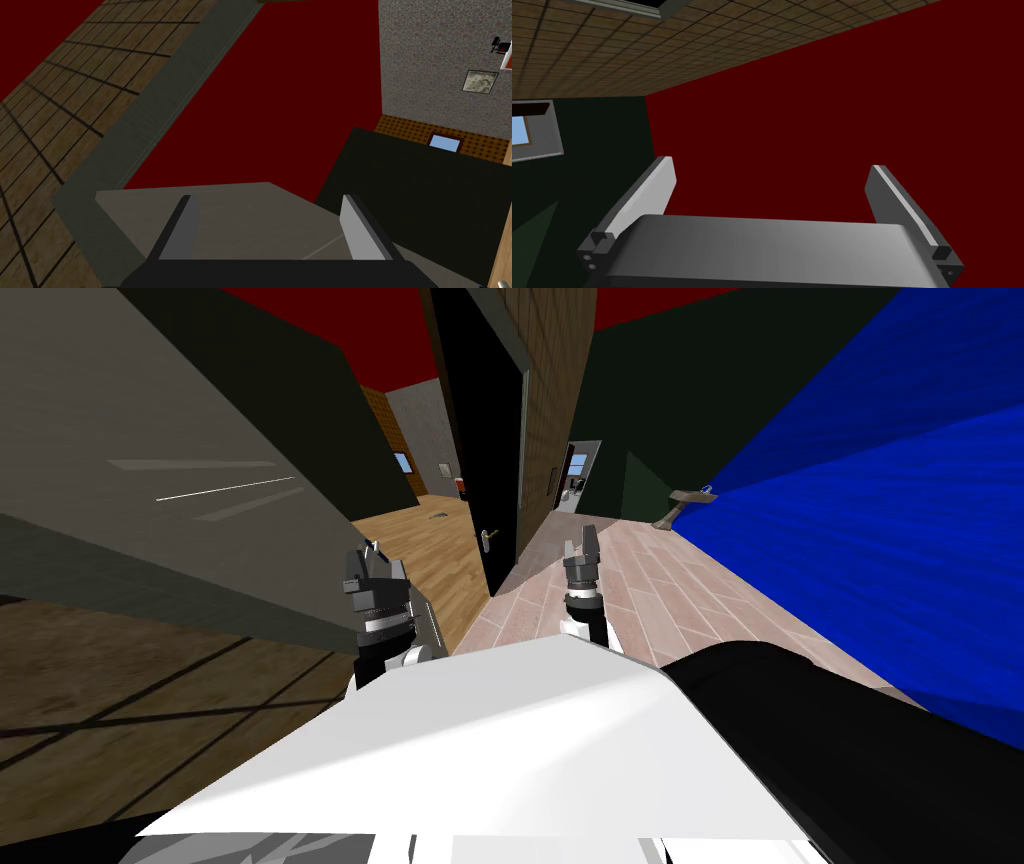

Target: Push the door open

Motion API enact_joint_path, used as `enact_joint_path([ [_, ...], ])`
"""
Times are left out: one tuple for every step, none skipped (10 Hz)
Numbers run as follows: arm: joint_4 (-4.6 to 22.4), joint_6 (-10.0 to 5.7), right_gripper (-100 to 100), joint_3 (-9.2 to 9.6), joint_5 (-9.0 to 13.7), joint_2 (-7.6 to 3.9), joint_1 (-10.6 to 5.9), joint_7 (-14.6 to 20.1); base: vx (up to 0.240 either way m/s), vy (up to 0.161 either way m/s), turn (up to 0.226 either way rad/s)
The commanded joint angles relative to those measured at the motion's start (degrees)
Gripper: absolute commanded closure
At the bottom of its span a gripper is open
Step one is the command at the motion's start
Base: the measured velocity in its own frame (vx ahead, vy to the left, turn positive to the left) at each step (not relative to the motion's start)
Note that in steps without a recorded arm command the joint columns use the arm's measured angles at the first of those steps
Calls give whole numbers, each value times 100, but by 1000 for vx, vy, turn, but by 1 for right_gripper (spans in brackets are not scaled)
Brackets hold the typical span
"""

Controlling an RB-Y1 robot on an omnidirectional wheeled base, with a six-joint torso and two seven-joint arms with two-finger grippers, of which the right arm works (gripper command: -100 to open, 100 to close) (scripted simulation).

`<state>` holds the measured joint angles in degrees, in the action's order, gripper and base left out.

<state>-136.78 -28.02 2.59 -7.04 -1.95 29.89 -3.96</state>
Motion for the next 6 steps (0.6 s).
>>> enact_joint_path([
  [207, 0, -100, 78, -10, -38, -130, 75, 108, -28, 34],
  [343, 1, -100, 130, -16, -60, -215, 125, 104, -37, 18],
  [483, 1, -100, 183, -23, -83, -302, 176, 112, -45, 19],
  [581, 1, -100, 220, -27, -96, -364, 212, 106, -51, 20],
  [778, 1, -100, 295, -37, -122, -487, 284, 114, -65, 18],
  [876, 2, -100, 332, -41, -135, -548, 319, 106, -65, 23],
])
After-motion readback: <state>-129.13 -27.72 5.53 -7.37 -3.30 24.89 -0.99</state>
